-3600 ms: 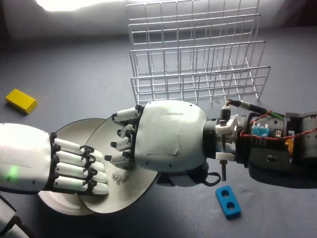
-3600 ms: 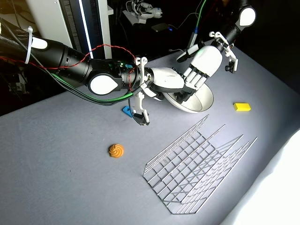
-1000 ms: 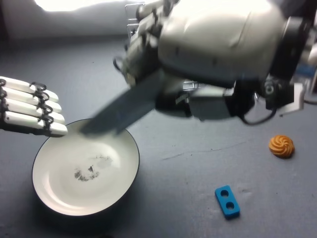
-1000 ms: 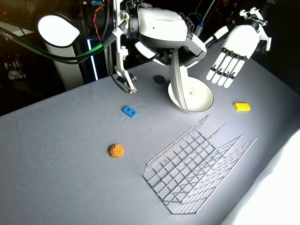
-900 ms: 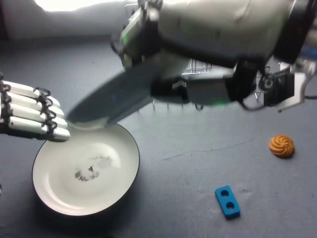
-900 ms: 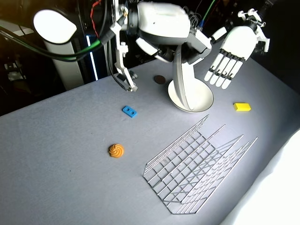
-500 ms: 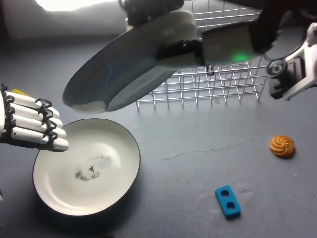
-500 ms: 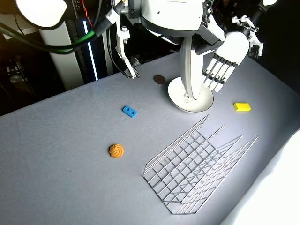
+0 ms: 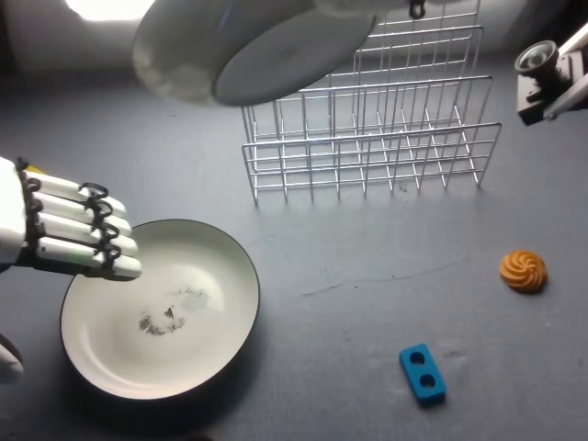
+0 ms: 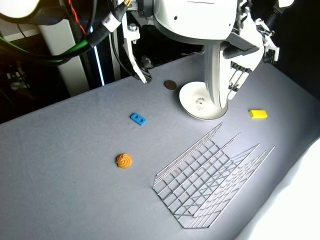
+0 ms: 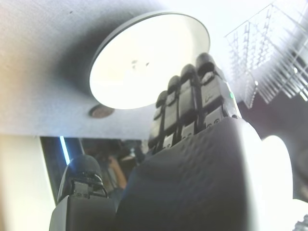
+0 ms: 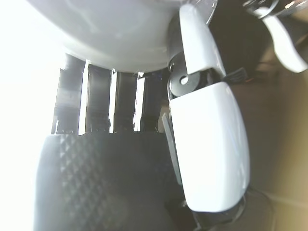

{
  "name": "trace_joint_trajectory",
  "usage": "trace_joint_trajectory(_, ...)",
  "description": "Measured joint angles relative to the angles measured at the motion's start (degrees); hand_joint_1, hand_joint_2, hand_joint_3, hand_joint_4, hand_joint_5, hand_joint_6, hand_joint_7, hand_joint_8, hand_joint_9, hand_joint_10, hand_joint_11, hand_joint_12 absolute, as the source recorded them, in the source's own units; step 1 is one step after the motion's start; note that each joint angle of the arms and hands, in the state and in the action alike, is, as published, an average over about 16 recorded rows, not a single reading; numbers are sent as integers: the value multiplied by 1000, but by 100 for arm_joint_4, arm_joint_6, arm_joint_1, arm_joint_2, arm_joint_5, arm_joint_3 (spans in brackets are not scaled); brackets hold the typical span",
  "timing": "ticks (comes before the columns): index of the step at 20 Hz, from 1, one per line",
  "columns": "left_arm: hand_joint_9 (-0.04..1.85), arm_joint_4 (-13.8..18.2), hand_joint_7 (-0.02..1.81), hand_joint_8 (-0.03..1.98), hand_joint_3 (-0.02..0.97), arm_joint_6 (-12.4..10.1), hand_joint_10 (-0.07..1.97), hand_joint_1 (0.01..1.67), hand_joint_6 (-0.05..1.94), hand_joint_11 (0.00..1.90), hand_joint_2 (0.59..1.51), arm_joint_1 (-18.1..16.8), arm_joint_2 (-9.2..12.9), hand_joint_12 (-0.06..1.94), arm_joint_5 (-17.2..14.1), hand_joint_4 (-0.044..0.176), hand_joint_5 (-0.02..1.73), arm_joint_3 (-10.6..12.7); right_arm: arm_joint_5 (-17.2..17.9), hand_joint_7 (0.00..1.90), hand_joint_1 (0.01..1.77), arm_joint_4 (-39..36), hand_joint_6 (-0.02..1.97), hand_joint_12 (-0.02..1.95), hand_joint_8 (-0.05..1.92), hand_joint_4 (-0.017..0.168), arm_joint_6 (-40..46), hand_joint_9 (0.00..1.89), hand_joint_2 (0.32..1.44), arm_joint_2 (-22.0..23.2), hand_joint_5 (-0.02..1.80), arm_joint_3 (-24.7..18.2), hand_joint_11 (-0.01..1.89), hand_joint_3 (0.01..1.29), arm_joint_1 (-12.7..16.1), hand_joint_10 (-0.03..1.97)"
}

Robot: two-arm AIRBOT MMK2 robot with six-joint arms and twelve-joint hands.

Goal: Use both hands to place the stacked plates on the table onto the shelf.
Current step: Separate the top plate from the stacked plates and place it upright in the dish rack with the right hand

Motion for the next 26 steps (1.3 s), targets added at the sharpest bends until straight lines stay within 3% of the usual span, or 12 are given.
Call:
trace_joint_trajectory(11,98,132,113,17,-1,-103,7,23,6,17,1128,25,-101,213,284,4,77,1,-656,855,1228,1069,802,1867,1442,-8,-27,685,1082,-135,907,649,460,12,166,1620)
trace_joint_trajectory(26,99,145,128,16,-1,-122,1,23,6,17,1131,322,-288,216,598,5,88,117,-761,876,1230,2142,835,1821,1372,-8,-81,707,1098,-581,881,1789,433,12,-327,1542)
